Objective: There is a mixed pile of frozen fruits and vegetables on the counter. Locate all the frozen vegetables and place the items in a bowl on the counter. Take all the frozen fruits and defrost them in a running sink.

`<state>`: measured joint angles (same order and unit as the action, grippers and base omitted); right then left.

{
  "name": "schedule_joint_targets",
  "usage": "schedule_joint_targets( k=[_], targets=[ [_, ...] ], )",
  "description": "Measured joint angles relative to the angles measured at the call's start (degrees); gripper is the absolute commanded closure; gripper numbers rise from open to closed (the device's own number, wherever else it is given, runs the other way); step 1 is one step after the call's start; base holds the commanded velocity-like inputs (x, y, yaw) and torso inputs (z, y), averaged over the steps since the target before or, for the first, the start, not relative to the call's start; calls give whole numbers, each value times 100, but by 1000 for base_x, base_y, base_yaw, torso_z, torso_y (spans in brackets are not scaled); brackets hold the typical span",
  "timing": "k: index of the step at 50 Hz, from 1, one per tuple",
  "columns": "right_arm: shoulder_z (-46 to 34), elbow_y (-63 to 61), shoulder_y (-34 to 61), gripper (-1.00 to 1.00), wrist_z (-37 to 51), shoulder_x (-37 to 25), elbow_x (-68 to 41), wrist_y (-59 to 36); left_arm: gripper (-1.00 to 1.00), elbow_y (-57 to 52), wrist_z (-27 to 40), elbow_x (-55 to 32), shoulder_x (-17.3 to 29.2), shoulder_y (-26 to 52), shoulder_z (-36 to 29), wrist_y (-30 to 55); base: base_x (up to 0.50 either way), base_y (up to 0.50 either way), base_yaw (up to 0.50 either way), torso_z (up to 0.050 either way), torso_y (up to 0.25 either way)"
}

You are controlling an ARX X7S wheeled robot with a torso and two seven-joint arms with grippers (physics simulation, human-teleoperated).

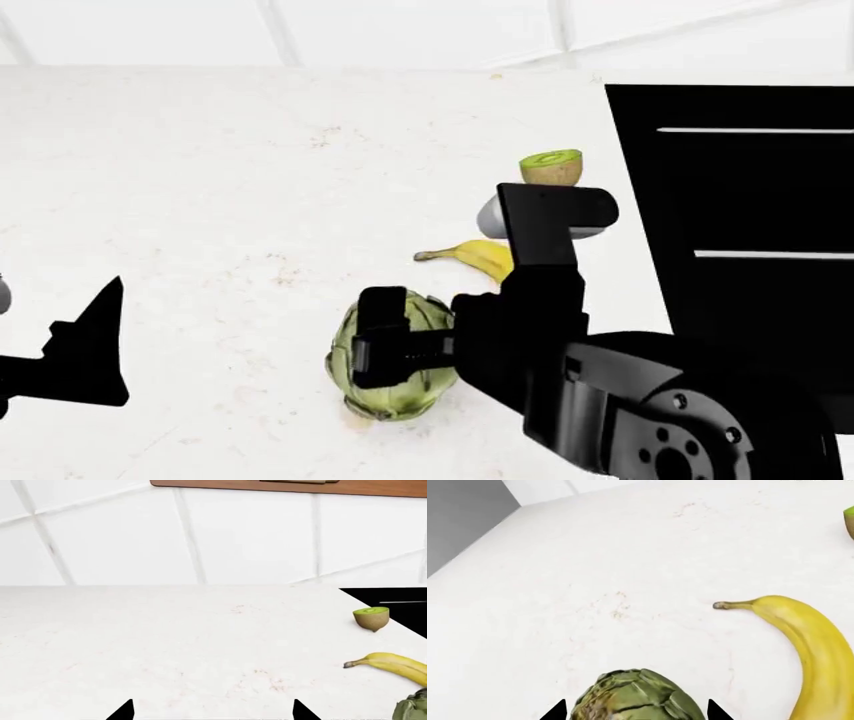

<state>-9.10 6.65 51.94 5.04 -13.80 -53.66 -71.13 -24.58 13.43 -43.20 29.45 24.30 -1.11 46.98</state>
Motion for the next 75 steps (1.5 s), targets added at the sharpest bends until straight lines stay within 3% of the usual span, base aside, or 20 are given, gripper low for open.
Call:
schedule_joint_targets(
  k=[8, 9, 24, 42, 58, 75],
  targets=[
    [-14, 141, 11, -100, -141, -13, 25, 126, -100, 27, -35, 15, 12, -41, -2, -67, 0, 0, 0, 0, 0],
    [-12, 145, 5, 100, -140, -13, 21, 139, -100, 30, -41, 17, 15, -49, 0, -75, 0, 0, 0, 0, 0],
    [-157, -192, 31, 100, 202, -62, -128, -2, -100, 35, -57, -22, 52, -68, 26, -100, 0, 0, 0, 0, 0],
    [122, -1471, 685, 100, 1126, -287, -677, -707, -100, -34, 3, -109, 70, -23, 50, -47, 0, 0, 0, 0, 0],
    [613, -2862, -70, 100, 1723, -843, -1029, -756, -100, -147, 119, -339, 76, 94, 202, 70, -10, 0, 0, 0, 0],
    [1119, -3416, -569, 100, 2276, -1028, -1634, -894, -100, -250, 195, -348, 112, 228, 61, 193, -354, -55, 0, 0, 0]
  ],
)
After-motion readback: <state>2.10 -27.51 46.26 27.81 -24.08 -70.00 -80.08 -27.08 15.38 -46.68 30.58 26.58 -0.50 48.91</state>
